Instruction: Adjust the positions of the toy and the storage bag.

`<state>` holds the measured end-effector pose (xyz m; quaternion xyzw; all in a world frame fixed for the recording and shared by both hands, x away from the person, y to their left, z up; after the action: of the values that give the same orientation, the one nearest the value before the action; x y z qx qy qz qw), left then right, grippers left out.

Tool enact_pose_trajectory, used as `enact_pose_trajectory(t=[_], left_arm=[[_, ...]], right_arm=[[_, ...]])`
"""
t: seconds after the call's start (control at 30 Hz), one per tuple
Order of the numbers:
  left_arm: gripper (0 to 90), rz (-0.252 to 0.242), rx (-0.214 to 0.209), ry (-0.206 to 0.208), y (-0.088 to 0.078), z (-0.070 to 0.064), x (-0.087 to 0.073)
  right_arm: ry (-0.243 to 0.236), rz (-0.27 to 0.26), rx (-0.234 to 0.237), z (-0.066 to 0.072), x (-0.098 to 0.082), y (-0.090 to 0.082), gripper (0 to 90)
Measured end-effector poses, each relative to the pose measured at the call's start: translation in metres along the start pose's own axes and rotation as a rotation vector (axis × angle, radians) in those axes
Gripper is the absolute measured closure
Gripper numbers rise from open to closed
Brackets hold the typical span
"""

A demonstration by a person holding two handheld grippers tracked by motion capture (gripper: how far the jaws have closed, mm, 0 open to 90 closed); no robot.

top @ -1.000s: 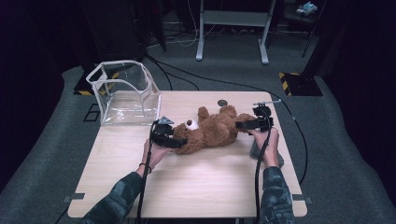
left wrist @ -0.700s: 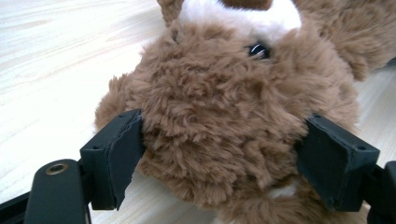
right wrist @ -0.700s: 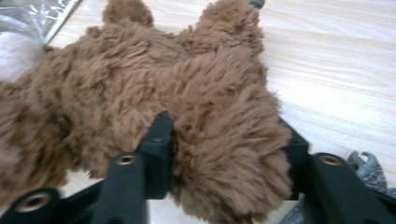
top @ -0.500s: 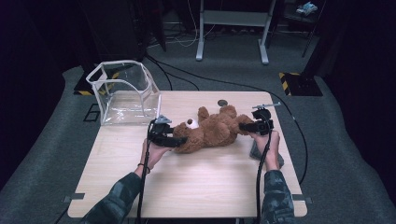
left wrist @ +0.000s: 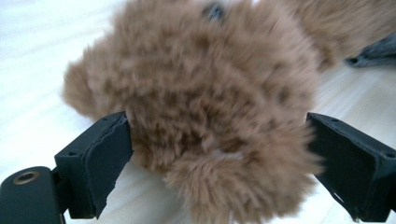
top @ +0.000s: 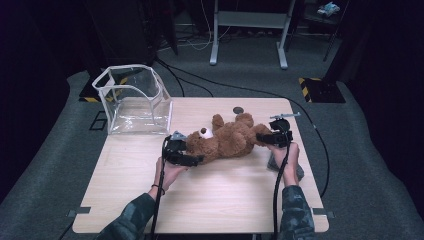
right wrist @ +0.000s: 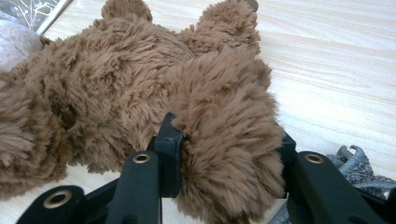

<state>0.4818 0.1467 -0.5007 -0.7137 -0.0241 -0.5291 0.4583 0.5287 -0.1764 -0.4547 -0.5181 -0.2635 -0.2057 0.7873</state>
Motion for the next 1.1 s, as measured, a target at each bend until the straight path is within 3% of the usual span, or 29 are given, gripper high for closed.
enact_pose_trajectory(t=[0.13, 0.3, 0.53, 0.67, 0.9, 0.97, 1.1], left_arm=[[15.0, -0.015, 0.018, -0.027, 0.008, 0.0, -0.004], [23.9, -0.041, 0.039, -0.016, 0.009, 0.0, -0.004], [53.1, -0.061, 0.046, 0.01, 0.012, 0.001, -0.004], [62.2, -0.083, 0.057, 0.032, 0.011, 0.003, -0.003], [64.7, -0.125, 0.088, 0.086, 0.005, 0.007, 0.006], [64.8, -0.152, 0.096, 0.103, -0.002, 0.008, 0.016], [65.1, -0.181, 0.098, 0.112, -0.01, 0.012, 0.027]], right_arm=[[-0.003, -0.002, 0.006, -0.001, -0.003, 0.001, 59.7], [0.003, 0.0, 0.011, 0.001, -0.006, 0.003, 61.6], [-0.036, 0.004, 0.009, 0.002, -0.008, 0.004, 65.1], [-0.054, -0.016, -0.002, 0.004, -0.008, 0.002, 67.5], [-0.066, -0.092, -0.013, 0.009, -0.003, -0.015, 68.9], [-0.075, -0.141, -0.015, 0.012, 0.002, -0.027, 69.1], [-0.082, -0.174, -0.013, 0.015, 0.005, -0.037, 69.2]])
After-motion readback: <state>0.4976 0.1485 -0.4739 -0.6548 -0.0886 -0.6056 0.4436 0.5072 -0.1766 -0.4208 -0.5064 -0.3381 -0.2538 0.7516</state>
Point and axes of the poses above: each handheld gripper's, and its own axes: y roughly forward along the jaws, x roughly out of its top, z roughly to its left, the point moved 4 cm from there along y, roughly forward along the jaws, and after that the axes turned 14 degrees about y, right-handed, at the moved point
